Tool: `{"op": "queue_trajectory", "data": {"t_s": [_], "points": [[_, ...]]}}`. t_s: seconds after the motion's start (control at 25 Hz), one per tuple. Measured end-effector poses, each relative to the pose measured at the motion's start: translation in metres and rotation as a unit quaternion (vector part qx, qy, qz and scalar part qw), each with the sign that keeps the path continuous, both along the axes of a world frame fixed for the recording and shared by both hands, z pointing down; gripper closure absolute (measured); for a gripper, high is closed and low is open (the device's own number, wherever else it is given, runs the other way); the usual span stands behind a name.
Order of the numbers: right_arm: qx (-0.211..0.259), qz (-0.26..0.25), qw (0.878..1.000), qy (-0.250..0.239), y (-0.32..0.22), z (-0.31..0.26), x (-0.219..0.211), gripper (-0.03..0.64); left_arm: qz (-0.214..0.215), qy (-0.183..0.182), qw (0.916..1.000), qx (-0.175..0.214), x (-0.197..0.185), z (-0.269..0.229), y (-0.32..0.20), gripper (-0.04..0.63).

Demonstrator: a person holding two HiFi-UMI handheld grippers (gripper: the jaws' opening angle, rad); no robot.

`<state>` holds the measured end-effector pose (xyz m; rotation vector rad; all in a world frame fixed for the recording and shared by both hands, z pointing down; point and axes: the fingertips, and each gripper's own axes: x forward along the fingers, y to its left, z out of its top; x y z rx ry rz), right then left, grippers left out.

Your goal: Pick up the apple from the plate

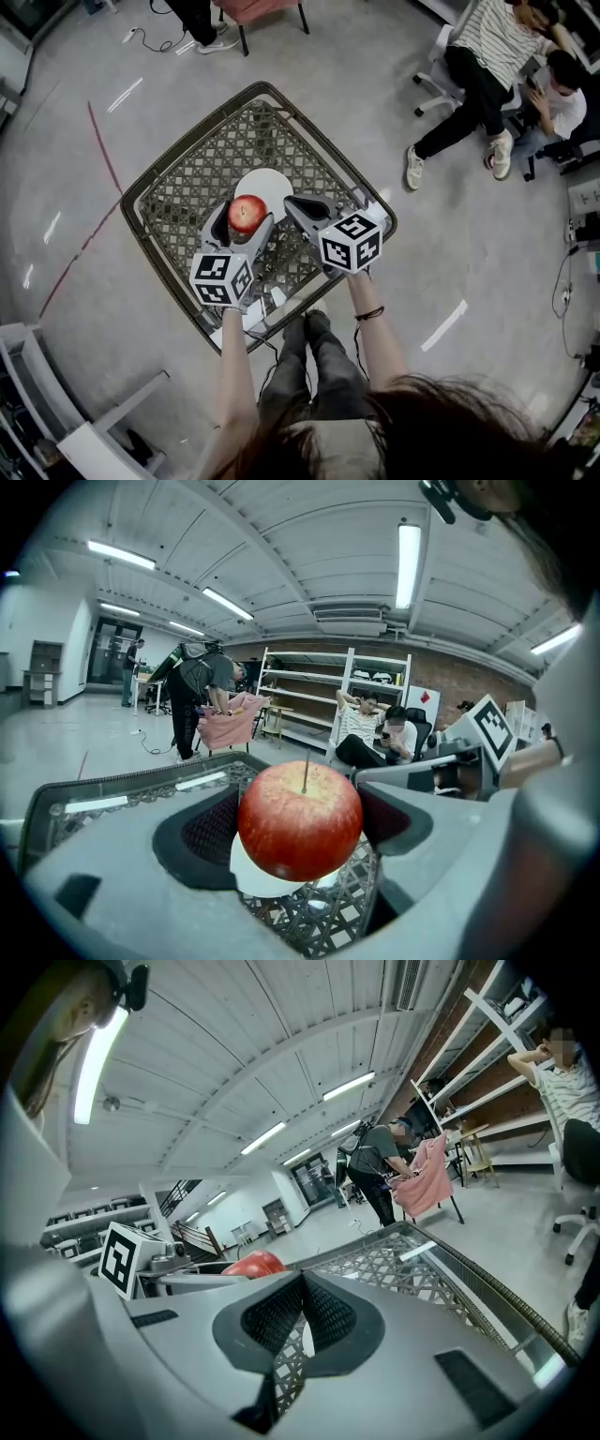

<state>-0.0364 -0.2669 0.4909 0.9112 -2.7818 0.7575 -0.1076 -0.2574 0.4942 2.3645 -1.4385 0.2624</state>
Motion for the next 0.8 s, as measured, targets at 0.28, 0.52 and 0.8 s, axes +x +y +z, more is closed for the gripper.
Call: {"op": "queue_trajectory", "data": {"t_s": [0.28,0.52,0.8], "points": [[0.006,0.003,1.0,-0.009,0.013,-0.021,0.001,0.607,-0.003,0.013,0.9998,0.011,0.0,-0.028,0.013,0.195],[0.01,0.005,1.0,-0.027,0.025,-0.041,0.001,0.607,0.003,0.016,0.9997,0.02,0.0,-0.048,0.025,0.195],[0.032,-0.004,0.999,-0.036,0.035,-0.065,-0.003,0.607,-0.003,0.03,0.999,0.034,-0.007,-0.07,0.042,0.195]]}}
